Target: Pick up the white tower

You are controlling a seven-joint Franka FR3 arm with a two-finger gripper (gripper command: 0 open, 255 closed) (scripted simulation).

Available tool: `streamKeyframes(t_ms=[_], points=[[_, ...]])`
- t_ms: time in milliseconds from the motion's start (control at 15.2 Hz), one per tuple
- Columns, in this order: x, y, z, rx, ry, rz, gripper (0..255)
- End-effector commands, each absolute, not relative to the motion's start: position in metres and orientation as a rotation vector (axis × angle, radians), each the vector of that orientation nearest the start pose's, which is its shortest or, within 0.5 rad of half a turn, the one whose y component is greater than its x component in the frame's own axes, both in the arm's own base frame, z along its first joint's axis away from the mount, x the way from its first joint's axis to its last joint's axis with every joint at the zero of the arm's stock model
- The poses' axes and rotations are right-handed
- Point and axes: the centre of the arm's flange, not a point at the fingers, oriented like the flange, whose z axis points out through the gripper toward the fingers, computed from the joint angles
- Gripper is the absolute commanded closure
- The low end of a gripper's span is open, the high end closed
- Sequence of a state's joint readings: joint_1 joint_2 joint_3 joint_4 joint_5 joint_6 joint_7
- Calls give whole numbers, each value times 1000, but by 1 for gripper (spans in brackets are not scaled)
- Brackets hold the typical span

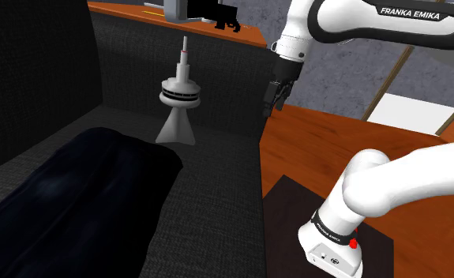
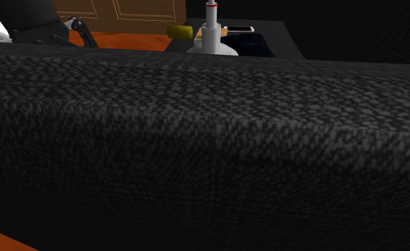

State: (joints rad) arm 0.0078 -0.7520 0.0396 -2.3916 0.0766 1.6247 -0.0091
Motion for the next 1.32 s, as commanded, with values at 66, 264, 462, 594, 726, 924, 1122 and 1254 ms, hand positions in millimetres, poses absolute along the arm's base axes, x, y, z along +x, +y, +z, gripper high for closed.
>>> streamKeyframes(t_ms=[66, 264, 462, 594, 726, 924, 1122, 1254], points=[[321, 31, 560, -3077, -94, -44, 0], [327, 46, 540, -3022, -185, -248, 0], [336, 62, 521, -2952, -272, -445, 0], [343, 74, 509, -2897, -328, -572, 0], [350, 86, 498, -2836, -382, -696, 0], [361, 106, 484, -2734, -461, -876, 0], [373, 127, 473, -2619, -535, -1047, 0], [381, 141, 467, -2535, -583, -1156, 0]])
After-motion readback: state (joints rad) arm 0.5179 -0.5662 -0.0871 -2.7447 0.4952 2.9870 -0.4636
